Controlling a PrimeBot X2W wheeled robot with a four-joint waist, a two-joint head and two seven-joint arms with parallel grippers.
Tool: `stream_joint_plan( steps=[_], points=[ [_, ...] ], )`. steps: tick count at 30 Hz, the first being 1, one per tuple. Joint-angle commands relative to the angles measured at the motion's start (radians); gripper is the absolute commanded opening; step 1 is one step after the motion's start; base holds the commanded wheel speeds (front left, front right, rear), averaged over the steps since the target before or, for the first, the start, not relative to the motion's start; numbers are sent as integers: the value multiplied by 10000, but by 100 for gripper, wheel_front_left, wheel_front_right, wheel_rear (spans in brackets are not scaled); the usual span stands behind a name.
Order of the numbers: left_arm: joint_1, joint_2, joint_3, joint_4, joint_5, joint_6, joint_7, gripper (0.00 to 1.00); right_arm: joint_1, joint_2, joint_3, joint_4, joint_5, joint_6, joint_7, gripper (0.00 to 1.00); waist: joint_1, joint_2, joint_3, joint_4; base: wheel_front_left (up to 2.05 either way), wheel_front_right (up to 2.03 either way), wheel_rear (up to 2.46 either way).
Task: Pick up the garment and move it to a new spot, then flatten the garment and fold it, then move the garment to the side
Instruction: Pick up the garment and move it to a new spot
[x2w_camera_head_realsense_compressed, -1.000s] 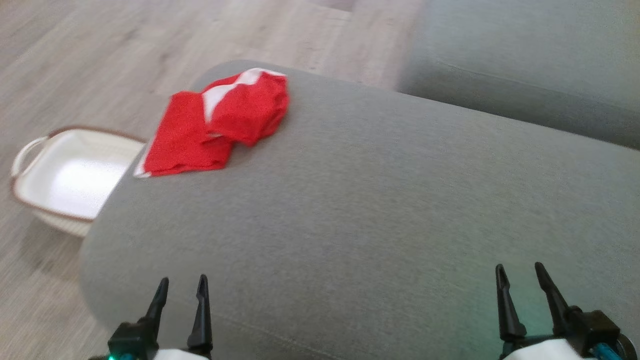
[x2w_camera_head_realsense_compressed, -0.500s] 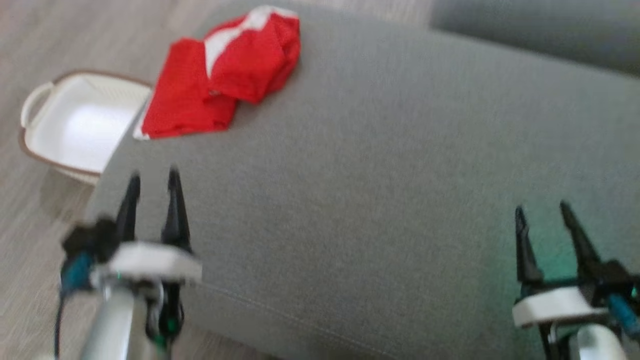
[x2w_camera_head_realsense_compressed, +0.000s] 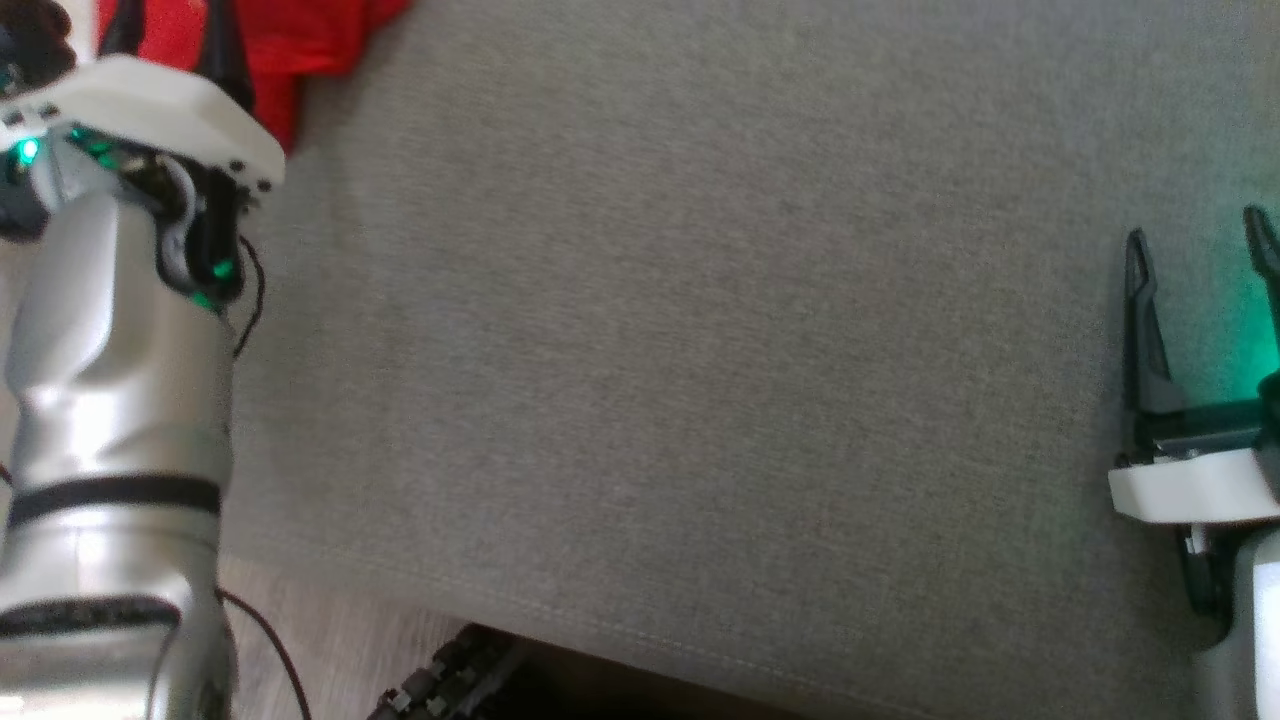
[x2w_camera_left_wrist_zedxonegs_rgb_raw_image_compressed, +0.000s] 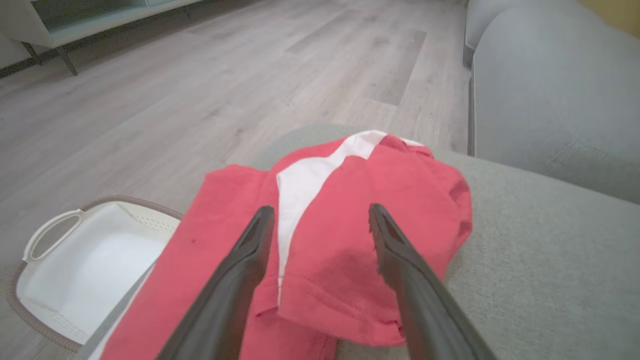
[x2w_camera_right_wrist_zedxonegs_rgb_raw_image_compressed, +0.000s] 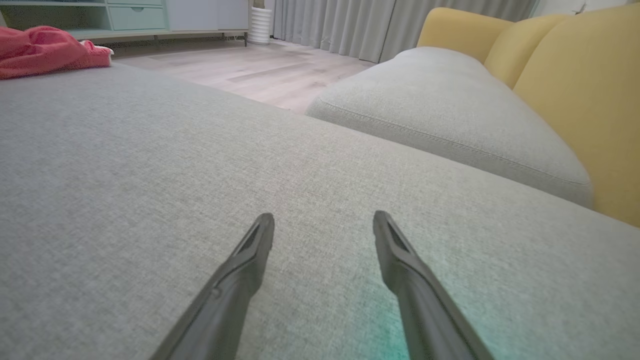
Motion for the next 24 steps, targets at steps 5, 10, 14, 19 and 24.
stream_joint_plan(
  steps=[5,10,14,19,24],
  points=[
    [-1285,794,57,1967,144,22,181,100,204,-180,348,-928,197,65,366,100,-4,0,789,-767,0,0,0],
    [-1741,872,-82,3043,115,-313,294,0,361,-81,317,-1144,295,65,419,100,-4,0,636,-971,0,0,0],
    [-2078,1077,-335,3232,259,-606,-255,0,479,180,242,-848,376,65,204,100,-4,0,17,-1081,0,0,0],
    [-2396,1310,-1108,2946,715,-915,-343,0,650,607,409,-15,577,65,-271,100,-4,0,-1153,-1300,0,0,0],
    [-2221,789,-2757,1157,73,-1044,856,0,774,876,655,1009,920,65,-703,100,-4,0,-2557,-1777,0,0,0]
  ],
)
